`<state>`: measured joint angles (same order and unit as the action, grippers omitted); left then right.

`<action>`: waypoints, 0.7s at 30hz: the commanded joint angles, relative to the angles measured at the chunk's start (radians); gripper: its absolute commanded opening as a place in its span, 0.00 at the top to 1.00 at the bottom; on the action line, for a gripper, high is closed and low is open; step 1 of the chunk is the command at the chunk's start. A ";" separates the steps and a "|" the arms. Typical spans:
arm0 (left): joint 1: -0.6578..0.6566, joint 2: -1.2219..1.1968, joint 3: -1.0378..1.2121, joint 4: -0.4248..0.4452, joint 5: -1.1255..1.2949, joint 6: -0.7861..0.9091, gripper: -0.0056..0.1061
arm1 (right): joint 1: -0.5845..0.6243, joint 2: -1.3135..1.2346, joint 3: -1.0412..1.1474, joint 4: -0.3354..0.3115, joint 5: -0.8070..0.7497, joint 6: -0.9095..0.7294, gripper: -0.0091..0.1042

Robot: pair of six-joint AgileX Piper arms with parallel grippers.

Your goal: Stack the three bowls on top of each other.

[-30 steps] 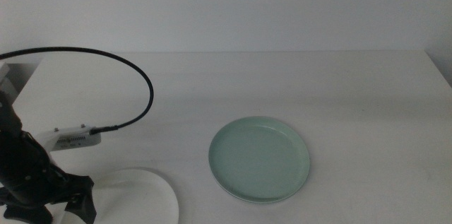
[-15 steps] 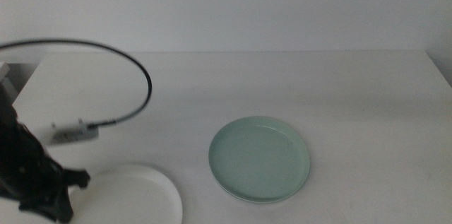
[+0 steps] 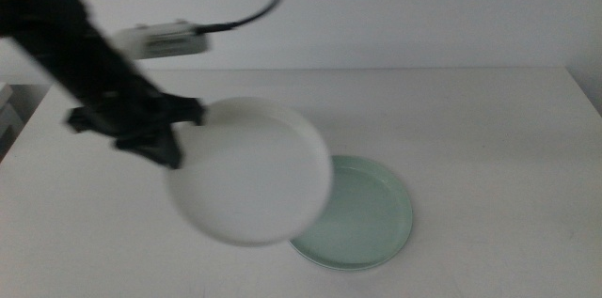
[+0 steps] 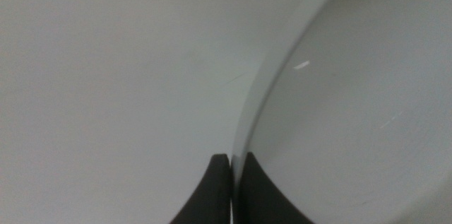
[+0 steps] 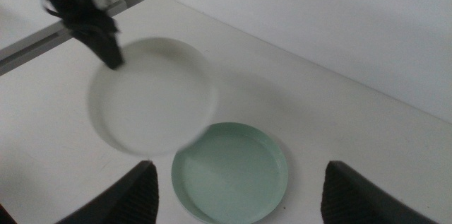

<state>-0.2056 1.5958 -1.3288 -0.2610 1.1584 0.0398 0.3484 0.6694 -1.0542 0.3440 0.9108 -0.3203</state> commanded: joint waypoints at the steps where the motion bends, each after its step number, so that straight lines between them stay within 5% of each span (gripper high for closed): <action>1: -0.073 0.033 -0.088 -0.032 -0.027 -0.045 0.99 | -0.004 0.001 -0.022 0.012 -0.076 -0.007 0.39; 16: -0.251 0.365 -0.287 -0.075 -0.151 -0.089 0.98 | -0.004 0.001 -0.022 0.012 -0.076 -0.007 0.39; 21: -0.251 0.386 -0.287 -0.078 -0.157 -0.082 0.80 | -0.004 0.001 -0.022 0.012 -0.076 -0.007 0.39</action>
<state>-0.4533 2.0400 -1.5839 -0.3064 1.0165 -0.0369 0.3484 0.6694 -1.0542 0.3440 0.9094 -0.3203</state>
